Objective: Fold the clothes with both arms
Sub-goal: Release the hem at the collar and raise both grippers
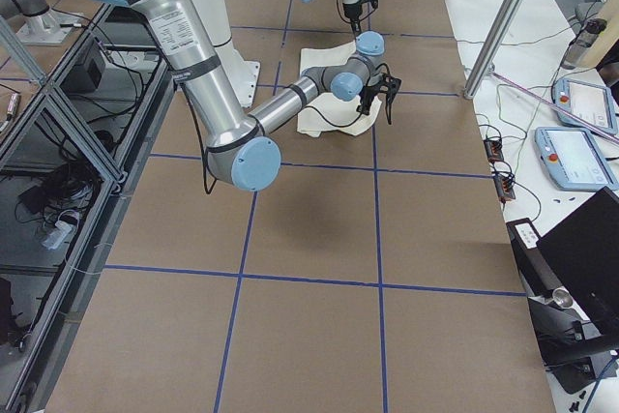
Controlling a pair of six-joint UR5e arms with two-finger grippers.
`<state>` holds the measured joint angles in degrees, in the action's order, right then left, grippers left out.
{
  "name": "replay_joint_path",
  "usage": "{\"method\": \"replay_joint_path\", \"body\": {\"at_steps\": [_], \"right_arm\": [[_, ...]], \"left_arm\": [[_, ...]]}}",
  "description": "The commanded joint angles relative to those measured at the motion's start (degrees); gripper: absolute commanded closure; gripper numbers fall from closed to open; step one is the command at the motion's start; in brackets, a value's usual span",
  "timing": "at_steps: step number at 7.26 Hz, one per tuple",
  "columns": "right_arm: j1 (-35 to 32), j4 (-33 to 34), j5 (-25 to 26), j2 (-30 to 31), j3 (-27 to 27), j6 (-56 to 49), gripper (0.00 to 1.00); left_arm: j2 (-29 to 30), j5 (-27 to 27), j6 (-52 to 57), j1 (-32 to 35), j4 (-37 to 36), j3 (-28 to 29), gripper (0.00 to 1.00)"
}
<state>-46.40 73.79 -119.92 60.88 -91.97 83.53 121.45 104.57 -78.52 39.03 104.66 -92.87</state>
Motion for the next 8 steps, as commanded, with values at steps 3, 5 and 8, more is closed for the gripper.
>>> {"method": "replay_joint_path", "body": {"at_steps": [3, 5, 8], "right_arm": [[-0.36, -3.21, -0.22, 0.12, 0.39, -0.03, 0.0], [-0.44, -3.3, -0.4, 0.38, -0.31, -0.12, 0.0], [-0.36, -3.3, -0.4, 0.56, -0.85, -0.03, 0.0]], "left_arm": [[-0.05, -1.3, -2.69, 0.09, -1.82, -3.41, 0.0], [-9.68, -0.08, -9.93, -3.58, -2.01, -15.18, 0.0], [-13.78, -6.61, -34.97, -15.69, -2.18, -19.98, 0.01]]}}
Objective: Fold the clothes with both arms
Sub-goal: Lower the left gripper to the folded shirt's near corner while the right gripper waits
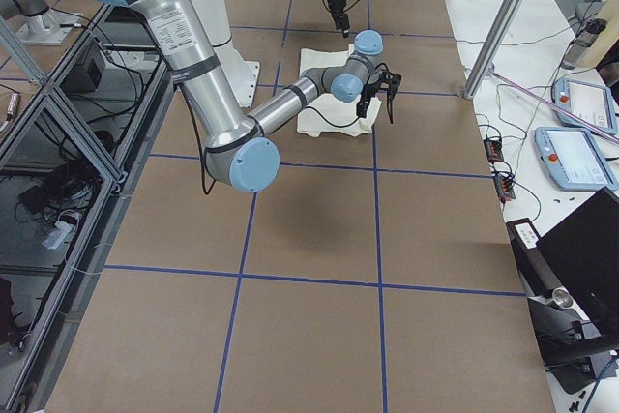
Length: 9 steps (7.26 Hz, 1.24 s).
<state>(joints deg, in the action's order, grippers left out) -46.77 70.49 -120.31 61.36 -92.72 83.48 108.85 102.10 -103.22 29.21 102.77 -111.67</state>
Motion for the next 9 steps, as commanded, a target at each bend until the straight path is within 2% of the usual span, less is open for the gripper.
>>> {"method": "replay_joint_path", "body": {"at_steps": [1, 3, 8, 9], "right_arm": [[0.01, 0.08, -0.01, -0.01, -0.09, 0.01, 0.0], [0.01, -0.01, -0.01, -0.1, -0.09, 0.1, 0.0], [-0.08, 0.0, -0.09, 0.08, -0.18, 0.01, 0.0], [-0.16, -0.01, -0.1, 0.08, -0.18, 0.01, 0.0]], "left_arm": [[-2.75, -6.45, -16.51, -9.4, -0.55, -1.18, 0.03], [-5.38, -8.84, -19.03, -11.2, -0.73, -0.92, 0.07], [-5.05, -8.85, -19.47, -13.04, -0.82, -0.31, 0.34], [-5.05, -8.85, -19.56, -13.04, -0.82, -0.22, 0.48]]}}
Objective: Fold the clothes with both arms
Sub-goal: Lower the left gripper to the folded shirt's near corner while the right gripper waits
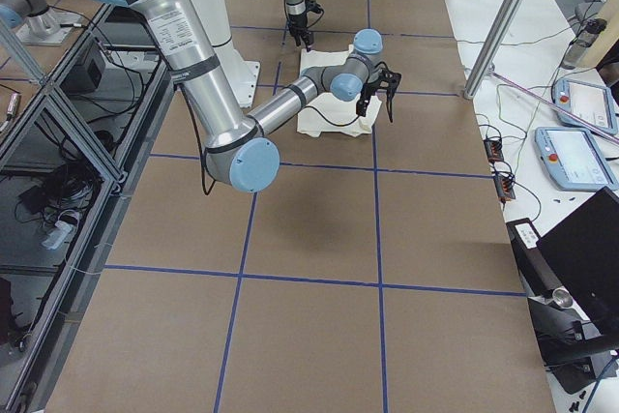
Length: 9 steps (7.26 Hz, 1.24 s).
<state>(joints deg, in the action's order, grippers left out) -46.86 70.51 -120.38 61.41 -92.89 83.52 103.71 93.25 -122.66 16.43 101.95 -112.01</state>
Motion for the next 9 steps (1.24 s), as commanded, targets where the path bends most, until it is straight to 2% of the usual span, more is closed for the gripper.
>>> {"method": "replay_joint_path", "body": {"at_steps": [1, 2, 3, 7, 9], "right_arm": [[-0.07, -0.02, -0.03, 0.02, -0.01, -0.02, 0.0], [-0.25, -0.02, -0.03, 0.02, -0.01, -0.02, 0.0], [-0.51, 0.07, -0.03, 0.02, 0.08, -0.02, 0.0], [-1.13, 0.07, -0.03, 0.2, 0.08, -0.02, 0.0], [-1.13, 0.07, -0.03, 0.29, 0.08, -0.02, 0.0]], "left_arm": [[0.08, 0.0, -0.12, -0.26, 0.0, 0.13, 0.73], [0.08, 0.0, -0.12, -0.26, 0.0, 0.13, 0.92], [0.0, 0.0, -0.04, -0.26, 0.0, 0.21, 1.0], [0.26, 0.09, 1.1, 2.28, 0.0, -0.31, 1.0], [0.0, 0.18, 6.01, 4.31, -0.62, -0.05, 1.0]]}}
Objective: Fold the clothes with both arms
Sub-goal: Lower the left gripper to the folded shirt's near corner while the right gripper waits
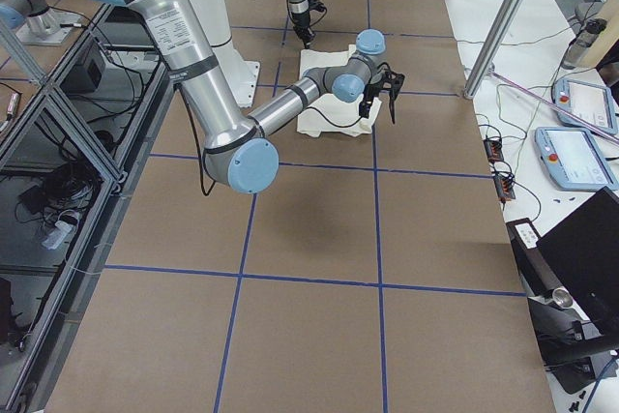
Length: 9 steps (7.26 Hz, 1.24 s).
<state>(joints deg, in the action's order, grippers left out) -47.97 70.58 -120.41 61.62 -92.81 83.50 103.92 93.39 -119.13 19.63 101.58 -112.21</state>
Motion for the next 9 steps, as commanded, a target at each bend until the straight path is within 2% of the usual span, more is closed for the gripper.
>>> {"method": "replay_joint_path", "body": {"at_steps": [1, 2, 7, 8, 9], "right_arm": [[-0.01, 0.0, 0.0, 0.08, 0.0, 0.0, 0.0], [-0.01, 0.0, 0.09, 0.08, 0.09, 0.0, 0.0], [0.34, 0.0, 0.35, 1.04, 0.0, -0.18, 0.0], [1.73, 0.0, 1.57, 2.52, -0.35, -0.18, 0.0], [3.92, 0.0, 4.45, 5.84, -3.83, -0.09, 0.0]], "left_arm": [[-0.29, 0.12, 2.85, 0.59, -0.25, 0.41, 0.47], [0.14, 0.12, 2.85, 0.15, -0.33, 0.59, 0.0], [0.58, 0.12, 2.15, -1.08, -0.25, 0.59, 0.0], [0.85, 0.3, 2.5, -1.0, -0.33, -0.1, 0.0], [0.85, 0.39, 2.85, -1.0, -0.33, -0.46, 0.0]]}}
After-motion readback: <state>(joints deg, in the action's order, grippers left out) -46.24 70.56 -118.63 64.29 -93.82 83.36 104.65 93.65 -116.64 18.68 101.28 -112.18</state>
